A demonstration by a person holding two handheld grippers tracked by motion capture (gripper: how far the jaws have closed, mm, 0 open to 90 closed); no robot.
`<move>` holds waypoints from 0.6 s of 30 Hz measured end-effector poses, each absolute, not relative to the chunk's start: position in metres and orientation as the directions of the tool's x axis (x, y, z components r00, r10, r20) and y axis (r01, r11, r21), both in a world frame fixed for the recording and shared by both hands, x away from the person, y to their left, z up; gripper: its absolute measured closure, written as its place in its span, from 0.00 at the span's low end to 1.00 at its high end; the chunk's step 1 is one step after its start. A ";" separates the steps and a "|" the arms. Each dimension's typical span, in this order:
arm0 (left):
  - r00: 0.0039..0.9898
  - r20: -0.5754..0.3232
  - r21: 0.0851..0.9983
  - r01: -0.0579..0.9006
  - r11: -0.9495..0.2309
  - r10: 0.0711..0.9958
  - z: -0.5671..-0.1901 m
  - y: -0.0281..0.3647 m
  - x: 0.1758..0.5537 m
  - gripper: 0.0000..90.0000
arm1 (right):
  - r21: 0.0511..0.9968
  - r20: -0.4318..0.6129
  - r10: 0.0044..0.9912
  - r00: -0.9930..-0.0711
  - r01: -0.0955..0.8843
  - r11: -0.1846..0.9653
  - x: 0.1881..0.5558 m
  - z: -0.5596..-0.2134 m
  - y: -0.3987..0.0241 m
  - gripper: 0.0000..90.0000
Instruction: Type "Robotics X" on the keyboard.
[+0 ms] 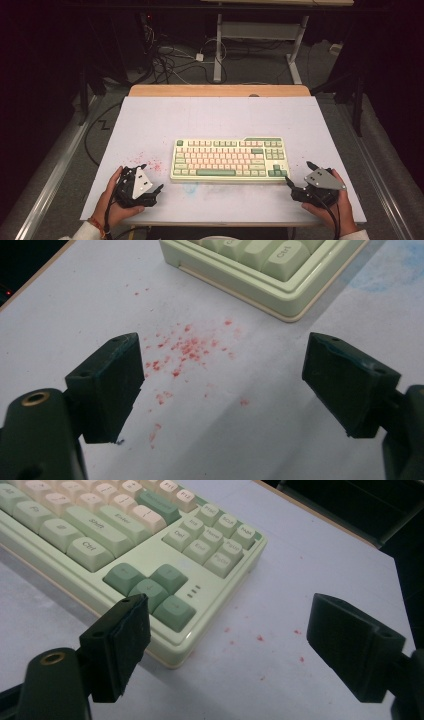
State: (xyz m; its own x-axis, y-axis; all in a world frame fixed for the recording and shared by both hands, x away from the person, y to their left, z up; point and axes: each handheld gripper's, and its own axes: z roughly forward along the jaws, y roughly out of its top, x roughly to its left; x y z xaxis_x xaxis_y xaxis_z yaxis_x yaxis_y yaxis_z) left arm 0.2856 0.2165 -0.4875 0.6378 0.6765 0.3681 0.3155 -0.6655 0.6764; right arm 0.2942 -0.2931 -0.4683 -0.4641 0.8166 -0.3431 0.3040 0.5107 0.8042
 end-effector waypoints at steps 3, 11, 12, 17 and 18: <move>0.638 0.360 0.683 0.317 -0.658 0.680 -0.487 0.216 0.286 0.18 | 0.801 -0.346 0.811 -0.472 0.301 0.517 0.291 -0.470 -0.292 0.20; 0.640 0.368 0.684 0.305 -0.663 0.674 -0.487 0.215 0.285 0.18 | 0.804 -0.341 0.813 -0.472 0.301 0.513 0.288 -0.471 -0.292 0.19; 0.638 0.368 0.685 0.305 -0.661 0.676 -0.487 0.215 0.285 0.18 | 0.806 -0.343 0.811 -0.474 0.296 0.513 0.288 -0.470 -0.291 0.19; 0.641 0.368 0.695 0.291 -0.657 0.673 -0.486 0.216 0.284 0.18 | 0.812 -0.341 0.818 -0.463 0.292 0.505 0.284 -0.467 -0.290 0.18; 0.642 0.369 0.695 0.289 -0.659 0.672 -0.485 0.216 0.284 0.18 | 0.812 -0.348 0.815 -0.464 0.286 0.509 0.284 -0.467 -0.289 0.18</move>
State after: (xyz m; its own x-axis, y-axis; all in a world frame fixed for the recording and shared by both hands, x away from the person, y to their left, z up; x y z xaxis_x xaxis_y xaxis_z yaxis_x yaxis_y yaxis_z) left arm 0.2838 0.2160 -0.4855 0.6423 0.6716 0.3693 0.2894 -0.6587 0.6946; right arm 0.2836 -0.2895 -0.4668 -0.4644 0.8146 -0.3476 0.2856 0.5092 0.8119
